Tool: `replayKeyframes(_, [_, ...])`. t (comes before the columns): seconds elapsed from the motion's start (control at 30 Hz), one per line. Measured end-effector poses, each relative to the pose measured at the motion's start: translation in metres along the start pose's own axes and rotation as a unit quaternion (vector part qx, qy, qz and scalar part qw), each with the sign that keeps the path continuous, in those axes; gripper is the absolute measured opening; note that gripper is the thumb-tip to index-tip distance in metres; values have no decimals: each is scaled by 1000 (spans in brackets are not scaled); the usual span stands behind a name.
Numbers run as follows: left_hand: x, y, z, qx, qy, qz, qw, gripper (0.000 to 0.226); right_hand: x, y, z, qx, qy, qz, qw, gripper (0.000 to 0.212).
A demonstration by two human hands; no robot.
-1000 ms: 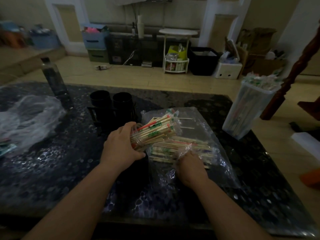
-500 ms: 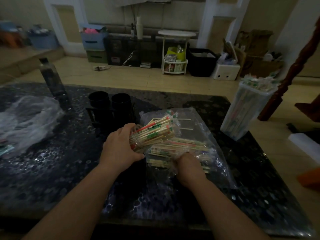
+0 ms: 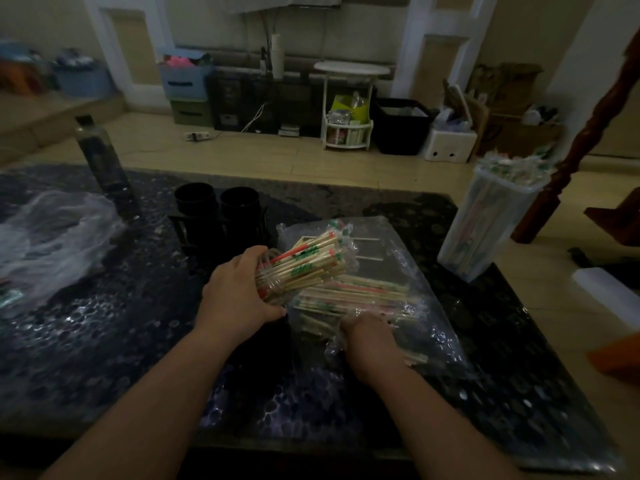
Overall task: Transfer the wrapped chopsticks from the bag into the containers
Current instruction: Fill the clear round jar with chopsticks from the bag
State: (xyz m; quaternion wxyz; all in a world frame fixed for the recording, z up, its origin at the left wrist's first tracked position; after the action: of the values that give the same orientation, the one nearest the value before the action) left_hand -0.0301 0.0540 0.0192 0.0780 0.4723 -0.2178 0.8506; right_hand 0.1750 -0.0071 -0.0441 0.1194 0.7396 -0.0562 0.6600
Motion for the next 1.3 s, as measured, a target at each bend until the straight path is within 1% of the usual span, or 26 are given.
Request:
replayKeyframes(0.13, [1, 0, 1, -1, 0, 1, 1000, 100, 6, 3, 2, -5, 7, -4, 1000, 28])
replayKeyframes(0.27, [1, 0, 1, 1, -7, 0, 1000, 100, 15, 5, 8, -38, -34, -22, 998, 35])
replayKeyframes(0.4, [1, -1, 0, 3, -7, 5, 1000, 100, 25, 4, 11, -61, -67, -57, 994, 31])
replayKeyframes(0.43, [1, -1, 0, 3, -6, 7, 1000, 100, 27, 4, 11, -60, -62, -68, 994, 31])
replayKeyframes(0.53, [0, 0, -1, 2, -6, 9, 1000, 101, 34, 4, 11, -44, -36, -121, 991, 47])
replayKeyframes(0.6, [0, 1, -1, 3, -9, 12, 1000, 102, 43, 5, 12, -29, 5, -151, 988, 49])
replayKeyframes(0.67, [0, 1, -2, 3, -13, 13, 1000, 102, 56, 8, 14, -23, 37, -150, 988, 51])
replayKeyframes(0.73, [-1, 1, -2, 0, -12, 14, 1000, 102, 69, 12, 13, -18, 61, -122, 990, 47])
replayKeyframes(0.83, [-3, 0, -4, -5, -3, 18, 1000, 100, 91, 18, 8, -3, 80, -56, 995, 45])
replayKeyframes(1.0, [-4, -1, -6, -11, 0, 22, 1000, 94, 124, 31, -2, 21, 58, -22, 998, 42])
replayKeyframes(1.1, [-3, -1, -7, -8, 12, 23, 1000, 95, 140, 37, -12, 40, 37, 22, 998, 38])
replayKeyframes(1.2, [-4, -1, -8, 7, 22, 14, 1000, 100, 149, 40, -17, 39, 1, 119, 992, 30])
replayKeyframes(1.3, [-6, -1, -8, 5, 12, 10, 1000, 102, 148, 41, -18, 17, -45, 238, 970, 28])
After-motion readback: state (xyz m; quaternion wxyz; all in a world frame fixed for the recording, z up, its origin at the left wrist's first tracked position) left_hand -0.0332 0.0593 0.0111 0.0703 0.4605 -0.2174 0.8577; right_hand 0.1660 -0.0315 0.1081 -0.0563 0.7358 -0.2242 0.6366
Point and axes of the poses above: each hand's wrist, its own y-axis away from the middle knuckle, its own x-axis out of the back of the hand, z = x × y, the point moved 3 cm from there along -y, towards the middle knuckle, and after that the axes turned 12 degrees about -x, right-handed, at the moved point
